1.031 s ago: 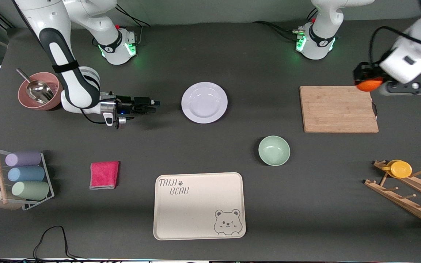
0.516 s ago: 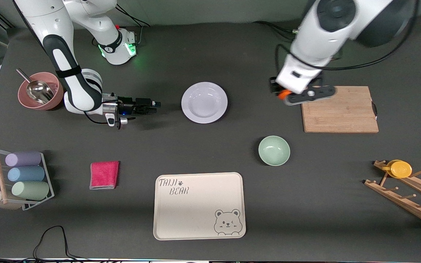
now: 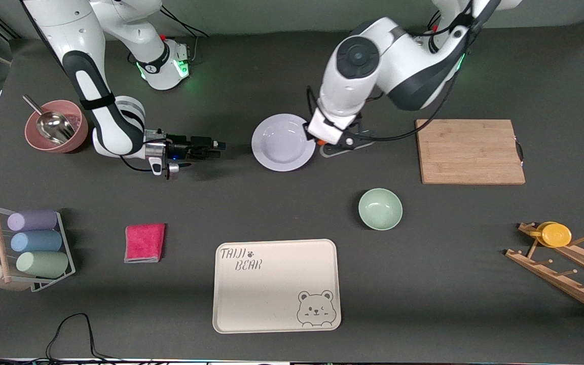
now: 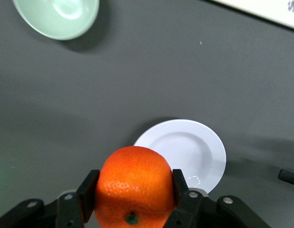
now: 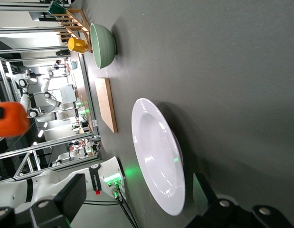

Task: Place orange and plate with both arms
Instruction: 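Lower the orange onto the plate while the right gripper grips the plate rim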

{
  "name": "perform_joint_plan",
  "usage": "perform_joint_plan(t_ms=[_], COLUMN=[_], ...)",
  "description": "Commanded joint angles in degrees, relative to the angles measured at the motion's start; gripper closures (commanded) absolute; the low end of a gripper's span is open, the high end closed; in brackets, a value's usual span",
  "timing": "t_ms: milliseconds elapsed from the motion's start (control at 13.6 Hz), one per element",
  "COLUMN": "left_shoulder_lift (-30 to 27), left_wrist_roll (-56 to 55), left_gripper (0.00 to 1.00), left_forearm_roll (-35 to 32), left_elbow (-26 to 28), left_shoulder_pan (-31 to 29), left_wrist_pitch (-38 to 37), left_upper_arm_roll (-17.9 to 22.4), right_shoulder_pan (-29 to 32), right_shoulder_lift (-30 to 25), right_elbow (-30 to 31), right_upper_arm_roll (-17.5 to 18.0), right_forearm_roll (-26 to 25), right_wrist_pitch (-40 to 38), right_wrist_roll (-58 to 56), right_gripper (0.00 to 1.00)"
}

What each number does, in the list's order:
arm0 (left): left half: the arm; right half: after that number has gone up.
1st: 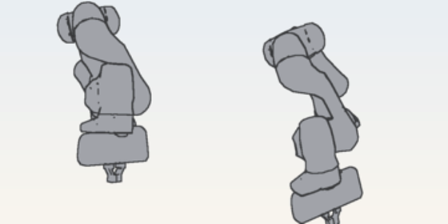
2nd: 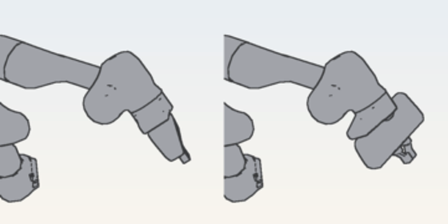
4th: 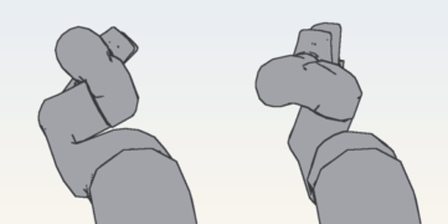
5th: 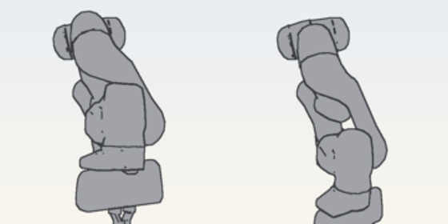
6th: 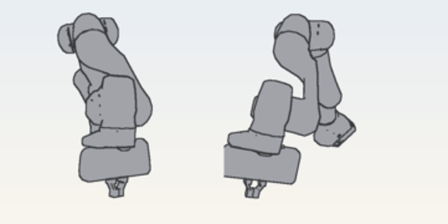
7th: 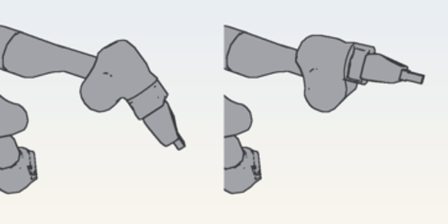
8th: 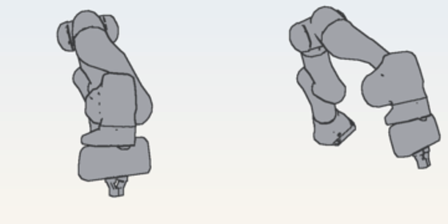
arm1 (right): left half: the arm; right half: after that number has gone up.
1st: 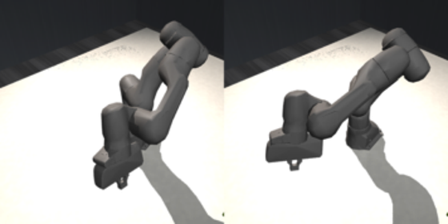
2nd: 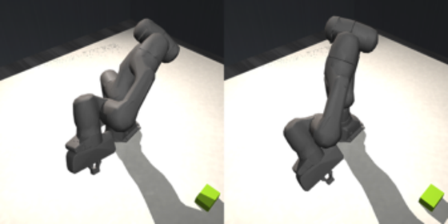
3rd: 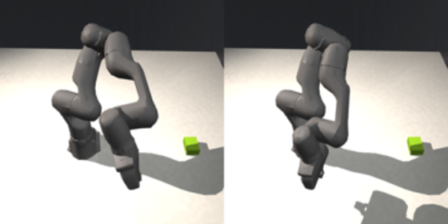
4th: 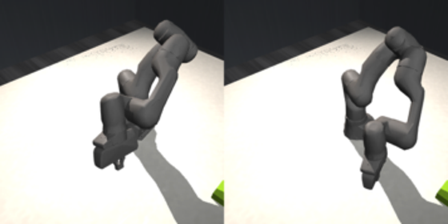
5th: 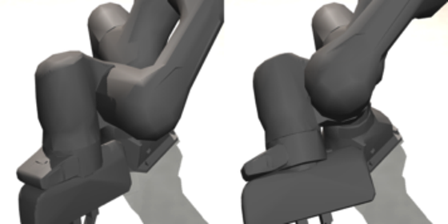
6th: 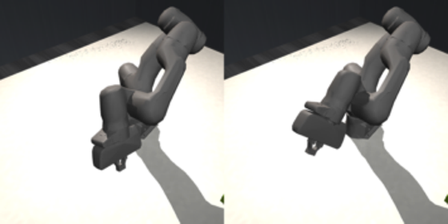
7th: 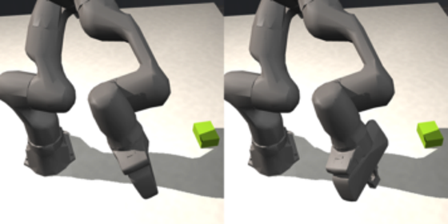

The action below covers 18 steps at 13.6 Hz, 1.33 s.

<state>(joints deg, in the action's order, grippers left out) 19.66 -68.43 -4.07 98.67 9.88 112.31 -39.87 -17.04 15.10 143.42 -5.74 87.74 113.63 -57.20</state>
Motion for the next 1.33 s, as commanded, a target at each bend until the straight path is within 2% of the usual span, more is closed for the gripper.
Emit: perform_joint_plan(t_ms=[0,147,368,516,810,1105,1178,1252], left_shoulder_lift=[5.8,10.3,15.7,18.2,20.9,21.8,21.9,21.9], left_wrist_roll=[-9.0,-12.5,-18.6,-20.1,-24.4,-24.5,-24.5,-24.6], left_gripper=[1.00,1.00,1.00,1.00,1.00,1.00,1.00,0.62], left_forearm_roll=[-7.1,-10.4,-17.0,-19.5,-22.5,-22.5,-22.5,-22.5], left_elbow=[-0.7,-0.7,-0.6,-0.6,-0.6,-0.6,-0.6,-0.6], left_shoulder_pan=[6.4,9.3,14.2,15.3,19.9,21.2,21.1,21.1], left_wrist_pitch=[3.7,7.8,13.4,15.6,18.5,19.6,19.9,20.0], left_upper_arm_roll=[0.5,0.8,2.8,3.3,6.3,7.3,7.3,7.3], right_shoulder_pan=[-2.3,-2.6,-4.6,-4.8,-6.1,-10.7,-11.2,-11.2], right_shoulder_lift=[1.2,1.3,1.9,3.2,4.1,5.6,5.6,5.6], right_elbow=[0.2,0.2,0.3,0.3,0.3,0.3,0.3,0.3], right_upper_arm_roll=[-0.3,-0.2,-0.2,-0.2,-0.1,-0.1,-0.1,-0.1], right_forearm_roll=[3.1,3.2,6.0,7.5,8.8,16.7,17.0,17.0], right_wrist_pitch=[0.7,2.2,2.9,3.4,3.4,5.6,5.7,6.1], right_wrist_roll=[-2.6,-2.9,-4.1,-6.1,-7.0,-10.1,-10.2,-10.4], right_gripper=[0.00,0.00,0.00,0.00,0.00,0.00,0.00,0.00])
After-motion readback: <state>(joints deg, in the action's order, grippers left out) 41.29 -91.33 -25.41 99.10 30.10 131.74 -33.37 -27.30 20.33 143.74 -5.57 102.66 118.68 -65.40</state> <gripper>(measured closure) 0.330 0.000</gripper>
